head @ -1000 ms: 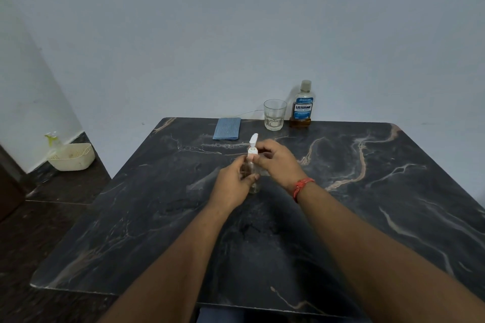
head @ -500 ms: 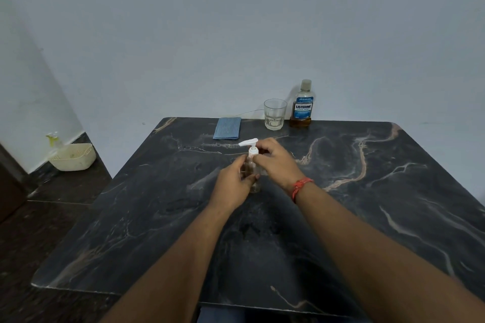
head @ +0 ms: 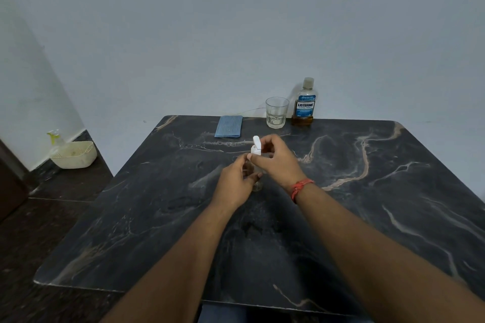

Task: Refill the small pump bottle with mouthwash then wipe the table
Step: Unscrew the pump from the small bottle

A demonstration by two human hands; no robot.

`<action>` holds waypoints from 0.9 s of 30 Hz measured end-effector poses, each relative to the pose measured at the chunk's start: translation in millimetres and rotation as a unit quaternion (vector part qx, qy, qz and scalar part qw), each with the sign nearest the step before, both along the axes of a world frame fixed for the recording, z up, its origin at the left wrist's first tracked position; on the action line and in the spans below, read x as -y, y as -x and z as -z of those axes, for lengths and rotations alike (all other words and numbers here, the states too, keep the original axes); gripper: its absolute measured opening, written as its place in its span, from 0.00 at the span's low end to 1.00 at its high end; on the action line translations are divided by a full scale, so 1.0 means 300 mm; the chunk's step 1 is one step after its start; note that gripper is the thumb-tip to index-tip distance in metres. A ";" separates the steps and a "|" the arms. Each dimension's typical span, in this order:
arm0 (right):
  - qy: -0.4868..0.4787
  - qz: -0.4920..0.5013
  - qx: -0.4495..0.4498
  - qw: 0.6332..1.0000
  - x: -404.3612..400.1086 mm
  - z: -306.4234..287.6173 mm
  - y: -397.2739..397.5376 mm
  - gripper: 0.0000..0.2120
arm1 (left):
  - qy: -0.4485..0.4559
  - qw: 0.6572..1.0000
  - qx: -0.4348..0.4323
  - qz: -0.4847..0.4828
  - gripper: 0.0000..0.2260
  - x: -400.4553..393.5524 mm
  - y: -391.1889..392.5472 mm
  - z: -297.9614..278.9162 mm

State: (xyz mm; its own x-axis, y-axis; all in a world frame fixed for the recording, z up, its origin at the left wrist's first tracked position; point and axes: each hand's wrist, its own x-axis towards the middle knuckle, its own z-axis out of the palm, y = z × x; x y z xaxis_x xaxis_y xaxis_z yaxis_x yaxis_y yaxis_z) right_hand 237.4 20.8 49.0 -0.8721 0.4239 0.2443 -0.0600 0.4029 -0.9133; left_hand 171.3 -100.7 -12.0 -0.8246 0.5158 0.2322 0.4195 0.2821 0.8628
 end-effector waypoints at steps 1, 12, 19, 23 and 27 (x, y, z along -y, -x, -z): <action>-0.018 0.009 0.006 1.000 0.000 0.001 0.001 0.12 | 0.002 1.000 -0.001 -0.001 0.18 0.000 -0.001 -0.001; 0.016 0.000 0.011 1.000 -0.002 0.004 -0.009 0.15 | 0.006 1.000 -0.004 -0.004 0.22 0.002 -0.008 -0.010; 0.011 0.016 -0.018 1.000 0.000 -0.003 -0.004 0.13 | 0.007 1.000 -0.003 -0.003 0.21 0.002 -0.011 -0.011; 0.087 0.024 -0.076 0.993 0.005 -0.042 -0.005 0.09 | 0.004 1.000 -0.003 -0.006 0.21 0.001 -0.012 -0.009; 0.117 0.047 -0.161 0.979 -0.007 -0.115 0.010 0.07 | -0.015 1.000 0.018 0.008 0.21 0.001 -0.008 -0.009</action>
